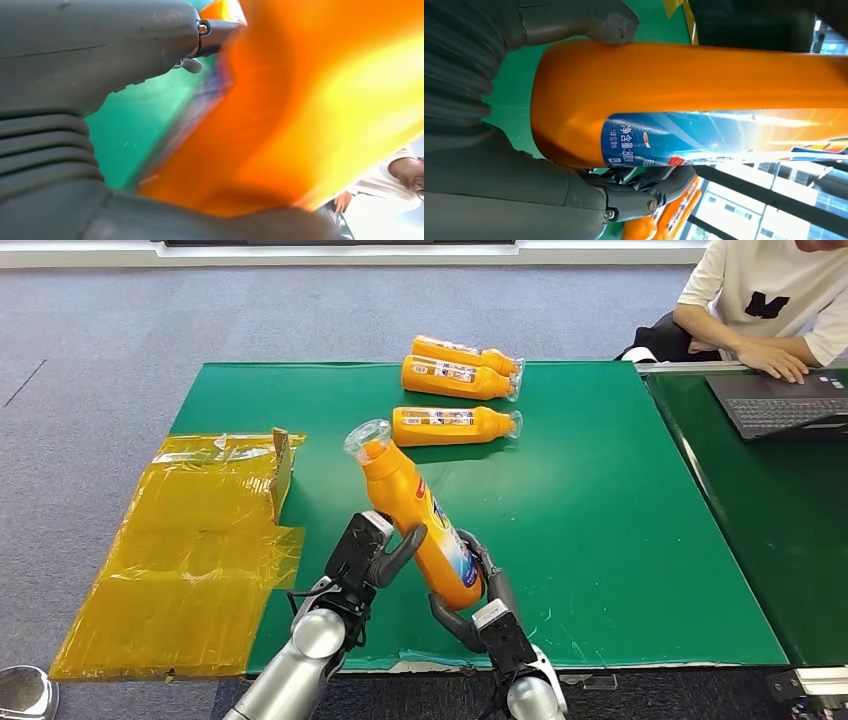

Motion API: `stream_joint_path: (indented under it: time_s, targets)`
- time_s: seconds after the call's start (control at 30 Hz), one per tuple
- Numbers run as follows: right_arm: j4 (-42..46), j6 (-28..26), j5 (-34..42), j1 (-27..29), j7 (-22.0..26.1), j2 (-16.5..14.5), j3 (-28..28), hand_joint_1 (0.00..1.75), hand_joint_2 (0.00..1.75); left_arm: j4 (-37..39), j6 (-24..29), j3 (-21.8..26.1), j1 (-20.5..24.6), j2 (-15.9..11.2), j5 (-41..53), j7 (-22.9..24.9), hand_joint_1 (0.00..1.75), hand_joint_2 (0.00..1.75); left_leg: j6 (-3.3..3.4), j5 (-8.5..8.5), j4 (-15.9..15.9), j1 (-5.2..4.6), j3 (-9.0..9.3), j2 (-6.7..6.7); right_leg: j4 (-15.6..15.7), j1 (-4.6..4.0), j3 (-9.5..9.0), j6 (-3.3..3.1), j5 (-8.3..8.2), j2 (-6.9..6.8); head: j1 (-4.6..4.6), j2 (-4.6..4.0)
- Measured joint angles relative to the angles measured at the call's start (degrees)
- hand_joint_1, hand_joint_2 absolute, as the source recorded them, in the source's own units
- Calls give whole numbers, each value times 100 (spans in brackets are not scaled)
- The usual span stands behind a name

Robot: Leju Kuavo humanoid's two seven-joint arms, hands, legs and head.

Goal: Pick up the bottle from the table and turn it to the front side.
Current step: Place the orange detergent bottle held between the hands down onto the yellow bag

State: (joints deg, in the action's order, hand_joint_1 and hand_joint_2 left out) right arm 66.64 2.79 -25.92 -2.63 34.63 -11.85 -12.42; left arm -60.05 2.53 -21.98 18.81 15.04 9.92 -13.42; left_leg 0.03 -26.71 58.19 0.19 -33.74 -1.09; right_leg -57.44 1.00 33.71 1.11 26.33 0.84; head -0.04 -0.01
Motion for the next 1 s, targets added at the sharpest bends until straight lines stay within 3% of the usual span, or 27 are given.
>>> stream_joint_path:
  time_s: [0.17,0.6,0.9,0.93,1.0]
  targets:
    - [-91,3,38,-32,-2,-48,-21,175,175,196,7,-57,324,0,15,4,0,175,-1,1,0,0,1,1,-2,0,-1,0,-1,1,0,1]
    - [-258,-19,76,-43,-62,-55,-21,175,175,312,-19,-181,488,4,14,-4,0,175,-3,-1,0,0,-1,-1,-1,0,1,-1,0,0,0,1]
    - [-470,-55,114,-69,-68,-53,-21,175,175,708,-482,-611,651,90,20,27,0,175,-3,-1,0,0,-1,-1,-2,1,-1,0,0,0,0,1]
    - [-494,-56,115,-69,-68,-53,-21,175,175,752,-575,-662,673,93,31,75,8,175,-3,-1,0,0,-1,-2,-1,1,-1,0,0,0,0,1]
    - [-548,-73,124,-69,-63,-51,-19,175,175,863,-816,-775,748,83,69,200,63,175,-3,-1,0,0,-3,-4,-2,0,-1,0,0,-2,0,1]
